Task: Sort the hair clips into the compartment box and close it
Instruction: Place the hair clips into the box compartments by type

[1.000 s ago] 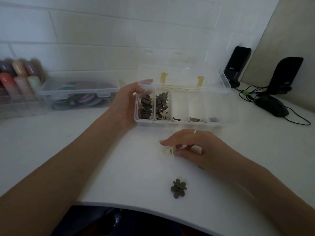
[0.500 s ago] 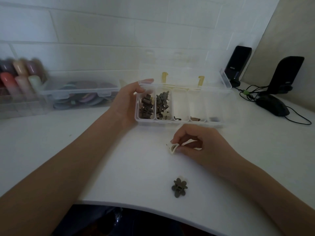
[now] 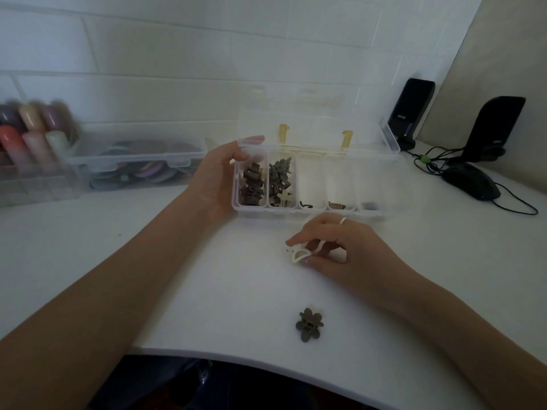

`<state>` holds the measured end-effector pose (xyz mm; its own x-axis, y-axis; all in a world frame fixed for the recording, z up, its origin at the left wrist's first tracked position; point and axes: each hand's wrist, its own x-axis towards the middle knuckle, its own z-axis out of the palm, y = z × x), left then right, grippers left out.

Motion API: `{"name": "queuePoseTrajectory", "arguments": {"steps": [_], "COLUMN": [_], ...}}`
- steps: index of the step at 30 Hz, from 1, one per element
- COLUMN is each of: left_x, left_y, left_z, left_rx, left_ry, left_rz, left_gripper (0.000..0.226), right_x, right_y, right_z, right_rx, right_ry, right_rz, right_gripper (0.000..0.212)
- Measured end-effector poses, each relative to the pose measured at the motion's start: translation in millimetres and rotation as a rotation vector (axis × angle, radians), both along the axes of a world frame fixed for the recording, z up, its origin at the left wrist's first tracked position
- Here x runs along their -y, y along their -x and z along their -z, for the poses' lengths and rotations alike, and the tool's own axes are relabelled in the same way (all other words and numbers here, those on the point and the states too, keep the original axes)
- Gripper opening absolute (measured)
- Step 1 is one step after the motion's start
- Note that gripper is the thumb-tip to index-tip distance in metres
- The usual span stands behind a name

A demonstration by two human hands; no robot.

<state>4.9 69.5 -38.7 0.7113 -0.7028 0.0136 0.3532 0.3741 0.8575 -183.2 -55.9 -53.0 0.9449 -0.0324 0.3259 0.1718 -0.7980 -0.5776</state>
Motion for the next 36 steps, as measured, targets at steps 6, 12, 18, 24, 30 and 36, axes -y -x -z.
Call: {"name": "queuePoseTrajectory", "arguments": {"steps": [6, 12, 18, 24, 30, 36], "left_x": [0, 0, 0, -2, -1, -5], "left_y": [1, 3, 5, 3, 4, 4], "left_z": [0, -2, -3, -2, -4, -6], "left_rx": [-0.003, 0.012, 0.010, 0.039, 0.026, 0.124], "left_ry": [0.005, 0.011, 0.024, 0.007, -0.008, -0.055], "left_rz": [-0.002, -0.008, 0.001, -0.011, -0.005, -0.002], "left_gripper": [0.060, 0.060, 0.057, 0.059, 0.055, 0.051], "right_x": [0, 1, -2, -19, 10, 53], "right_y": [2, 3, -6, -48, -53, -16], "right_z": [1, -2, -12, -47, -56, -32], "right_rx": [0.055, 0.103, 0.271, 0.462, 0.481, 0.433], "right_ry": [-0.101, -0.141, -0.134, 0.121, 0.055, -0.059], "right_rz": [0.046, 0.019, 0.085, 0.035, 0.204, 0.372], "right_gripper": [0.029, 0.027, 0.019, 0.008, 0.008, 0.010]}}
